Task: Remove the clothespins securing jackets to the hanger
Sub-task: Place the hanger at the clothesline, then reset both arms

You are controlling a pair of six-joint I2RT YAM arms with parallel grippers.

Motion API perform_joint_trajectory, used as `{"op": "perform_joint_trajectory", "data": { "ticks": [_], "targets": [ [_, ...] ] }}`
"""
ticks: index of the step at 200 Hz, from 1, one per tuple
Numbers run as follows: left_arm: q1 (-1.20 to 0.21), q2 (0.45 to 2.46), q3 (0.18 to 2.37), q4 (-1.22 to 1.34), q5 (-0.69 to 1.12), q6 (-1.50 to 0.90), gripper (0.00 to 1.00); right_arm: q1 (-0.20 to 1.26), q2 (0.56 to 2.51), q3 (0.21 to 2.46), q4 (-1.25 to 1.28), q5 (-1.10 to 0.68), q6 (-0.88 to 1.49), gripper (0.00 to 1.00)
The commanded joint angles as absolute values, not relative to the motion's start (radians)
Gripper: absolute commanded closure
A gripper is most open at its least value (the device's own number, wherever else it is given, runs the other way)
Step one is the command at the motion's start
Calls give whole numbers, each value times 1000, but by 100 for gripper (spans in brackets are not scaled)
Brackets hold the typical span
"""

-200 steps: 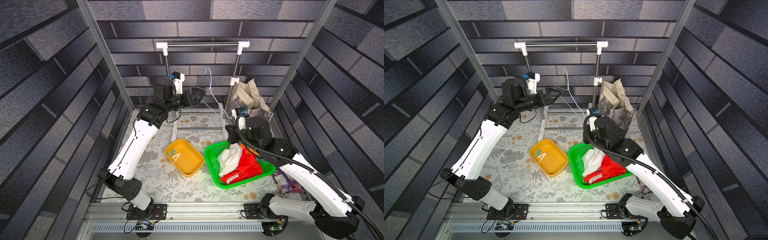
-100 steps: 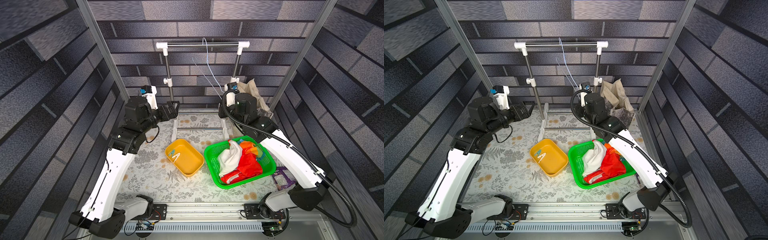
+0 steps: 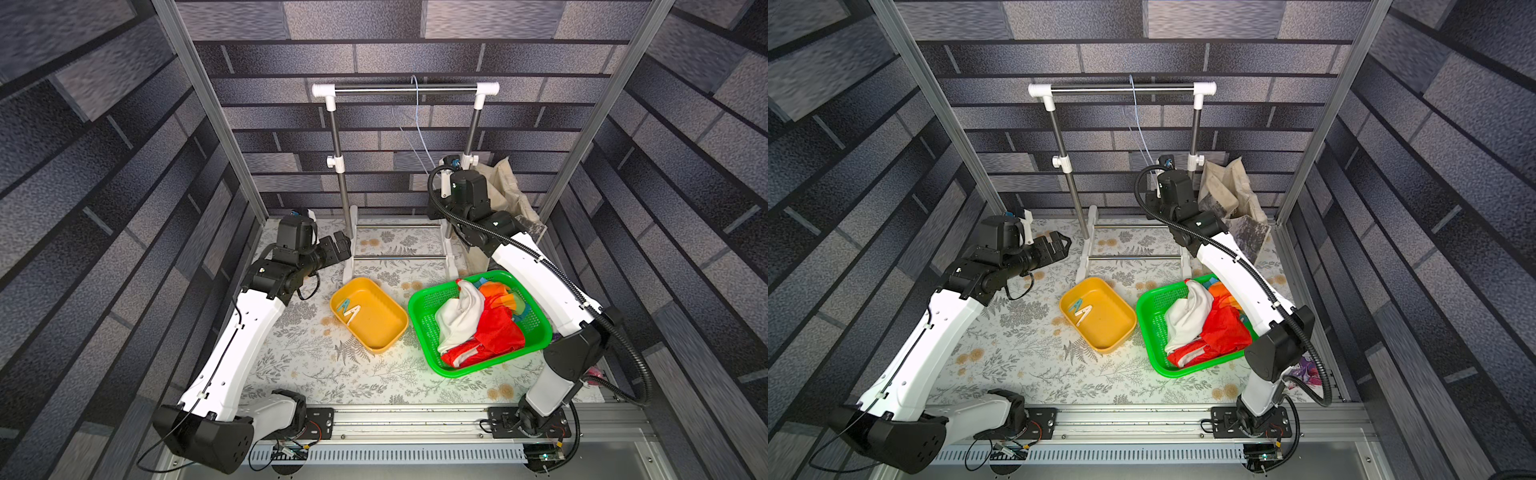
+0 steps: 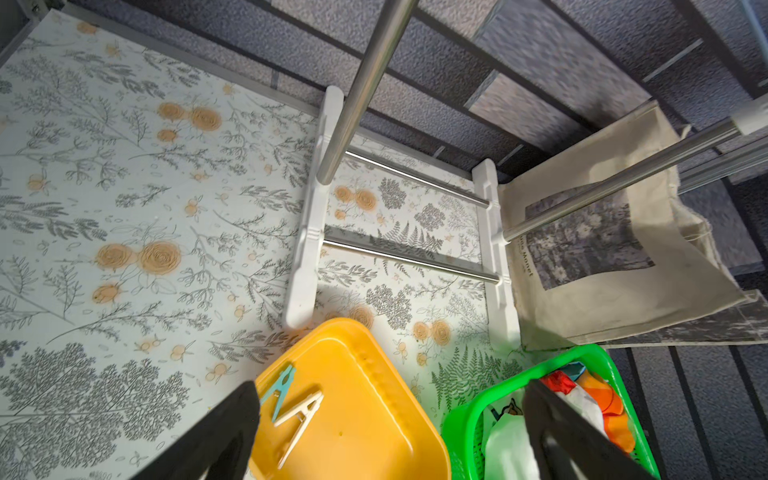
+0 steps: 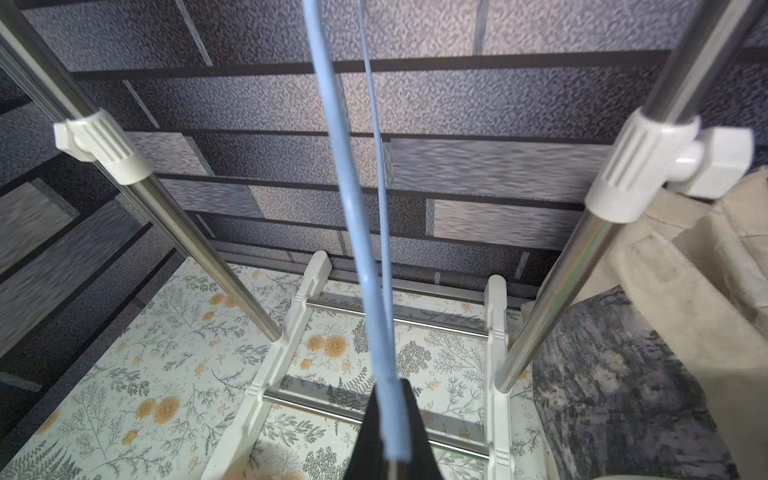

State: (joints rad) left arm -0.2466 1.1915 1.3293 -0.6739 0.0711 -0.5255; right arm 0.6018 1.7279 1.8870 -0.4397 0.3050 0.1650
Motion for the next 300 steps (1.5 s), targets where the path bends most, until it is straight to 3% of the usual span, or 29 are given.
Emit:
{"op": "perform_joint_trajectory", "data": {
  "ticks": [1,14,29,53,70,96,130,182,246,261,300],
  "targets": [
    [-230,1154,1291,-719,26,-530,0,600,1702,1849,-426,285,217,98],
    [-212,1136,1246,-705,2,-521,0,600,1668,1792,-397,286,240,62],
    [-173,1111,1180,-666,-29,-501,0,600,1624,1729,-388,307,268,32],
    [-74,1081,1069,-572,-103,-483,0,600,1539,1631,-435,406,317,18],
    [7,1061,942,-426,-146,-435,0,598,1456,1511,-440,472,344,0],
    [84,1068,785,-242,-200,-359,0,578,1329,1347,-506,541,398,0],
    [55,1089,496,251,-265,-228,0,538,1129,1106,-524,710,357,0],
    [19,1277,388,619,-322,-129,0,360,853,709,-289,824,213,0],
    [-4,1565,345,1007,-249,-37,0,197,922,442,84,733,138,0],
    [-8,1540,373,907,-225,-34,0,194,958,389,240,738,92,0],
    [48,1542,362,929,-171,-86,0,162,1067,284,576,695,41,0]
  ]
}}
